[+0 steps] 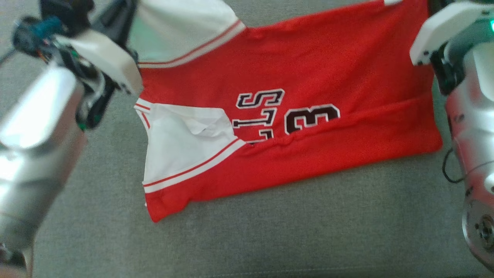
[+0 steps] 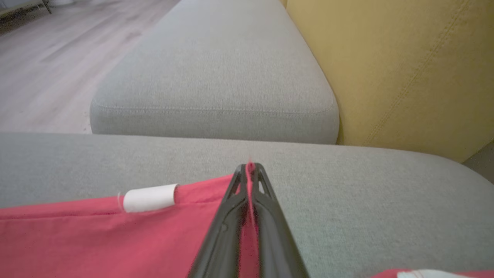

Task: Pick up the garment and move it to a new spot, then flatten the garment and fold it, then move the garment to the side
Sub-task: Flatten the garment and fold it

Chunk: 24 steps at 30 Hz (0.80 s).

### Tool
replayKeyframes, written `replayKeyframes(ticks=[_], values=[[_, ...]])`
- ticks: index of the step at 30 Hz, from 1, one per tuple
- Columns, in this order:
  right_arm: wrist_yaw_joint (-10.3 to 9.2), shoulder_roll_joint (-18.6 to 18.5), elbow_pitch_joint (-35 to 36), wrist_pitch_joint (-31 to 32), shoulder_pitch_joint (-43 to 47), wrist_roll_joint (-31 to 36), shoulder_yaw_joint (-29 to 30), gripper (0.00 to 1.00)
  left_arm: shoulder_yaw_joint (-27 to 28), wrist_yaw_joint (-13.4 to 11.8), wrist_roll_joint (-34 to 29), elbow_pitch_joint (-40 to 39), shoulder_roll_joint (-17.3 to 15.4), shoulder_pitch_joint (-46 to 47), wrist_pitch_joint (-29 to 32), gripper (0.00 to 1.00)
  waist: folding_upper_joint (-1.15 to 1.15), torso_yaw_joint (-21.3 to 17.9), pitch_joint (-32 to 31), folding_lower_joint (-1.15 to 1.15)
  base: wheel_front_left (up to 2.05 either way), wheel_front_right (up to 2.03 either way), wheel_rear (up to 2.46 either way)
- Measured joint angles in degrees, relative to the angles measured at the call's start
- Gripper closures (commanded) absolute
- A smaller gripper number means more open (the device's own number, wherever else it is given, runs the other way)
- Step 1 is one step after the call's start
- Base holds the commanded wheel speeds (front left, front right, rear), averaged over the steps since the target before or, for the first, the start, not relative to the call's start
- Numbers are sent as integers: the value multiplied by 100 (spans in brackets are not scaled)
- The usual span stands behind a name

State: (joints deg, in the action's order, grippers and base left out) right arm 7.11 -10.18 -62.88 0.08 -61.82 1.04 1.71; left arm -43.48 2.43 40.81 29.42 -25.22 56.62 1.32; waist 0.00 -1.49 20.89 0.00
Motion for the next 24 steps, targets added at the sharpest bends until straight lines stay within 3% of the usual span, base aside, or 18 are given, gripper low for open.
replayKeyframes(ticks=[6,13,24], values=[[0,10,43,-455,-239,-747,-365,100,15,8,-333,668,94,770,-339,100,0,-122,121,1,0,0,0],[0,-80,70,-633,-269,-1471,-942,100,4,87,-492,1543,446,1065,-980,100,0,-117,123,0,0,0,0],[0,-804,599,-119,552,-2965,-2071,100,-358,413,-392,1840,584,469,-1146,100,0,166,-274,0,0,0,0]])
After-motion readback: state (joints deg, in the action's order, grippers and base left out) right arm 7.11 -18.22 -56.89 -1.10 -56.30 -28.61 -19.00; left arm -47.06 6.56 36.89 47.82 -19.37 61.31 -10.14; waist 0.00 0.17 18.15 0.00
